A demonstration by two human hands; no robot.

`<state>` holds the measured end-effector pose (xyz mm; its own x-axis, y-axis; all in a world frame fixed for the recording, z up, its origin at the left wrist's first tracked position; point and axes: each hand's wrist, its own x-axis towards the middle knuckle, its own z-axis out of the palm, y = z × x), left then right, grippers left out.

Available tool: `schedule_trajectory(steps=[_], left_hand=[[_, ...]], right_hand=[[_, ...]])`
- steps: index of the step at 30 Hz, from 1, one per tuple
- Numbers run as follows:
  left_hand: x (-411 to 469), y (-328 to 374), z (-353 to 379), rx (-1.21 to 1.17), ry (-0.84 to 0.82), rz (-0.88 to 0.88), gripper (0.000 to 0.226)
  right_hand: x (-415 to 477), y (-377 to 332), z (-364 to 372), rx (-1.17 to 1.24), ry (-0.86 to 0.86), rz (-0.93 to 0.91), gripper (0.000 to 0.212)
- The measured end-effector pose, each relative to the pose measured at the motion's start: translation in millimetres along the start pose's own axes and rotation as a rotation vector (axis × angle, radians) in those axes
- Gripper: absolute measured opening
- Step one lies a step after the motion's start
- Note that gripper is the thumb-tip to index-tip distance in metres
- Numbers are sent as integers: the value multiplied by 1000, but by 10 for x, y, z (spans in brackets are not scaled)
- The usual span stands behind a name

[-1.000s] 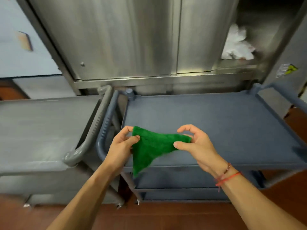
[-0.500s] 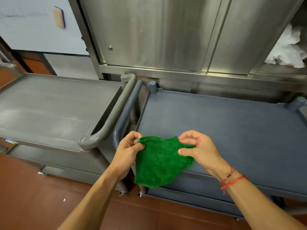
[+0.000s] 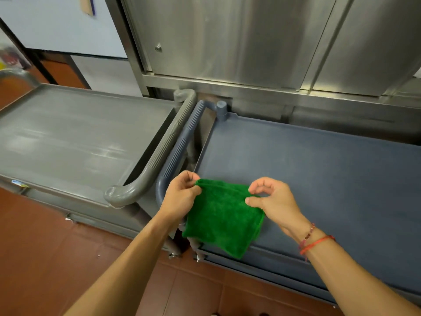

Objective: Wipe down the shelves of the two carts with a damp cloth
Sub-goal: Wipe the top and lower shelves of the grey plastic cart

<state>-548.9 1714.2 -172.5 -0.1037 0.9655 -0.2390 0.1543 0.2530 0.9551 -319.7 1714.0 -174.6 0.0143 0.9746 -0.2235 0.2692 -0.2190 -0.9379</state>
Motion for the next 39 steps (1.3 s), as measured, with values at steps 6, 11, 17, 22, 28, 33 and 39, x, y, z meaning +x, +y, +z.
schedule_trajectory(steps=[6, 11, 17, 22, 28, 33, 39], left_hand=[[411, -216, 41, 435, 125, 85, 26], [399, -382, 42, 668, 118, 193, 25], [435, -493, 107, 787, 150, 262, 29], [465, -524, 118, 920, 103, 175, 40], [499, -524, 143, 1077, 40, 89, 50], [495, -516, 150, 1098, 56, 91, 49], [481, -489, 157, 1098, 70, 78, 42]], right_hand=[[437, 294, 41, -363, 12, -127, 29], [474, 570, 241, -612, -251, -377, 36], [545, 850, 743, -998, -493, -624, 57], [572, 979, 909, -1119, -480, -668, 61], [998, 912, 959, -1160, -410, -671, 56], [1758, 769, 870, -1203, -241, -505, 63], [1459, 836, 930, -1193, -251, -549, 61]])
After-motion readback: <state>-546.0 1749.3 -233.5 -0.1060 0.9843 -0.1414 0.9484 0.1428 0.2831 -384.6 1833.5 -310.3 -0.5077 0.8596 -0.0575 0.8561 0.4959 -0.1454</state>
